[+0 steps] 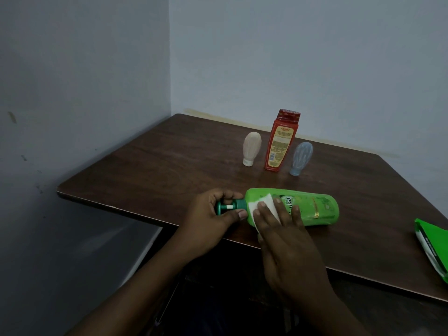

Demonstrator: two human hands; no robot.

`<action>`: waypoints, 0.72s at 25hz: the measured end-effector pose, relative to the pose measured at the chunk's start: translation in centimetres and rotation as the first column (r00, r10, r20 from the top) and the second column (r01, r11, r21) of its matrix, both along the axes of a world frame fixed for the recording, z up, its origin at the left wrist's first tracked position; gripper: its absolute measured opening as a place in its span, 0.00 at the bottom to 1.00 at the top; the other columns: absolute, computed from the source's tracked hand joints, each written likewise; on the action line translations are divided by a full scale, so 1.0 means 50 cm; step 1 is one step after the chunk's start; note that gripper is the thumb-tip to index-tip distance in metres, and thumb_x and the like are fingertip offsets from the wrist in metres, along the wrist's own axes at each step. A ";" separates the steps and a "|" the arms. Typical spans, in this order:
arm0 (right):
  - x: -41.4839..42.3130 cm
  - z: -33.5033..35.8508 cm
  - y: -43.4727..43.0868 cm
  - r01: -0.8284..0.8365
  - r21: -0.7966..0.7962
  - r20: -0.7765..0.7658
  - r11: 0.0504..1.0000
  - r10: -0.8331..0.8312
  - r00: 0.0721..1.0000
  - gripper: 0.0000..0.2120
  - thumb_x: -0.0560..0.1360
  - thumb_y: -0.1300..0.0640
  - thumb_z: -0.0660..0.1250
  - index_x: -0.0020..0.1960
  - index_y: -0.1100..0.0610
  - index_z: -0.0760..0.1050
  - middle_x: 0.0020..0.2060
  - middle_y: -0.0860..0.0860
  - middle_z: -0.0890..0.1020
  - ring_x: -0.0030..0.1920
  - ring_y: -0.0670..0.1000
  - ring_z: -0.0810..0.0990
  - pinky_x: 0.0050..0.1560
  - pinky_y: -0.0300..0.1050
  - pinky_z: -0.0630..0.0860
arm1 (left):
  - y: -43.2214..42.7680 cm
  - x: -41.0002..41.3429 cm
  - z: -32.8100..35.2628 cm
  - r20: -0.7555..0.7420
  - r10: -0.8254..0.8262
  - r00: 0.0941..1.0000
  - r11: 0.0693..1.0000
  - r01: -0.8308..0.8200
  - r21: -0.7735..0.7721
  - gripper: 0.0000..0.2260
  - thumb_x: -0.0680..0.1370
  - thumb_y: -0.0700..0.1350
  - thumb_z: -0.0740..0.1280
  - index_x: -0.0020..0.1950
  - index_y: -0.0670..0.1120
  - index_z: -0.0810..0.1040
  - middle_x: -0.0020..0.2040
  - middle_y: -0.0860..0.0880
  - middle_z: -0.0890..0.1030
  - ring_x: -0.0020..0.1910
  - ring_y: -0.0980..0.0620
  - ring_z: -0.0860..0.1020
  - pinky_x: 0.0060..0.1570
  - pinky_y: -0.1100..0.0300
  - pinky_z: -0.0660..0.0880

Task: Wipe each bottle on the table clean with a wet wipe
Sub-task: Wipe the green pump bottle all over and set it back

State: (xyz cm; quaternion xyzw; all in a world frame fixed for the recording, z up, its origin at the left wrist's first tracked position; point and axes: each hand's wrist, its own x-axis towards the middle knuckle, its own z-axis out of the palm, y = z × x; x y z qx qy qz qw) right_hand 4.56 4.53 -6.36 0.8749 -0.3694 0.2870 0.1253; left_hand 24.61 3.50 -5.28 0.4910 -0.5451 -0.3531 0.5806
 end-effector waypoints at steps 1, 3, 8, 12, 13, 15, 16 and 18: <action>-0.007 -0.016 0.012 -0.004 -0.046 -0.023 0.999 0.003 1.000 0.25 0.76 0.61 0.61 0.73 0.62 0.69 0.75 0.55 0.67 0.78 0.59 0.59 0.72 0.66 0.61 | -0.002 0.000 0.000 -0.004 0.004 1.000 1.000 -0.004 -0.004 0.13 0.71 0.36 0.79 0.51 0.50 0.85 0.48 0.51 0.88 0.49 0.53 0.86 0.50 0.61 0.81; -0.011 -0.033 0.026 0.002 -0.103 -0.038 0.995 -0.006 0.999 0.26 0.74 0.62 0.60 0.72 0.63 0.69 0.74 0.56 0.68 0.77 0.62 0.60 0.71 0.68 0.62 | -0.002 -0.001 0.002 -0.009 0.005 1.000 1.000 -0.006 -0.004 0.13 0.71 0.35 0.79 0.51 0.49 0.86 0.47 0.51 0.88 0.47 0.56 0.85 0.49 0.64 0.81; 0.042 0.012 -0.008 0.103 -0.010 0.043 0.995 -0.102 0.994 0.26 0.77 0.58 0.58 0.74 0.61 0.67 0.74 0.54 0.69 0.78 0.59 0.57 0.76 0.64 0.56 | 0.001 0.005 0.002 0.012 -0.014 1.000 1.000 0.014 0.018 0.12 0.72 0.37 0.79 0.54 0.47 0.86 0.49 0.50 0.88 0.50 0.52 0.86 0.52 0.57 0.83; 0.050 0.004 -0.007 0.092 -0.002 0.050 0.996 -0.092 0.994 0.26 0.76 0.59 0.58 0.74 0.61 0.67 0.75 0.55 0.67 0.79 0.59 0.55 0.75 0.65 0.56 | 0.001 0.006 0.001 0.018 -0.015 1.000 0.999 0.015 0.031 0.11 0.73 0.38 0.78 0.54 0.48 0.86 0.49 0.52 0.89 0.49 0.53 0.87 0.51 0.57 0.83; 0.042 -0.010 0.003 0.083 -0.027 0.036 0.996 -0.081 0.996 0.26 0.76 0.60 0.59 0.74 0.62 0.67 0.75 0.55 0.67 0.78 0.60 0.56 0.74 0.66 0.57 | 0.000 0.005 0.001 0.011 -0.008 1.000 1.000 0.008 0.029 0.11 0.73 0.37 0.78 0.53 0.48 0.86 0.48 0.52 0.89 0.48 0.55 0.87 0.49 0.59 0.82; 0.022 -0.038 0.026 0.058 -0.071 0.004 0.996 -0.058 0.998 0.27 0.74 0.62 0.60 0.73 0.64 0.68 0.75 0.57 0.67 0.77 0.62 0.58 0.73 0.68 0.59 | 0.000 0.003 0.002 0.008 0.000 1.000 1.000 0.000 0.022 0.11 0.73 0.36 0.79 0.52 0.48 0.86 0.48 0.52 0.89 0.48 0.55 0.86 0.49 0.61 0.82; 0.017 -0.045 0.032 0.051 -0.089 0.000 0.995 -0.051 0.999 0.27 0.74 0.62 0.60 0.73 0.64 0.68 0.75 0.57 0.67 0.77 0.62 0.59 0.72 0.68 0.61 | 0.000 0.003 0.002 0.017 0.000 1.000 1.000 -0.001 0.016 0.12 0.72 0.36 0.79 0.52 0.47 0.86 0.48 0.52 0.88 0.48 0.55 0.86 0.49 0.61 0.82; 0.023 -0.042 0.029 0.060 -0.098 0.026 0.993 -0.058 0.998 0.27 0.74 0.62 0.59 0.73 0.64 0.68 0.74 0.57 0.67 0.77 0.61 0.59 0.73 0.67 0.60 | 0.000 0.004 0.005 0.019 -0.005 1.000 1.000 0.004 0.010 0.12 0.72 0.35 0.79 0.52 0.45 0.86 0.47 0.52 0.88 0.47 0.56 0.86 0.48 0.64 0.81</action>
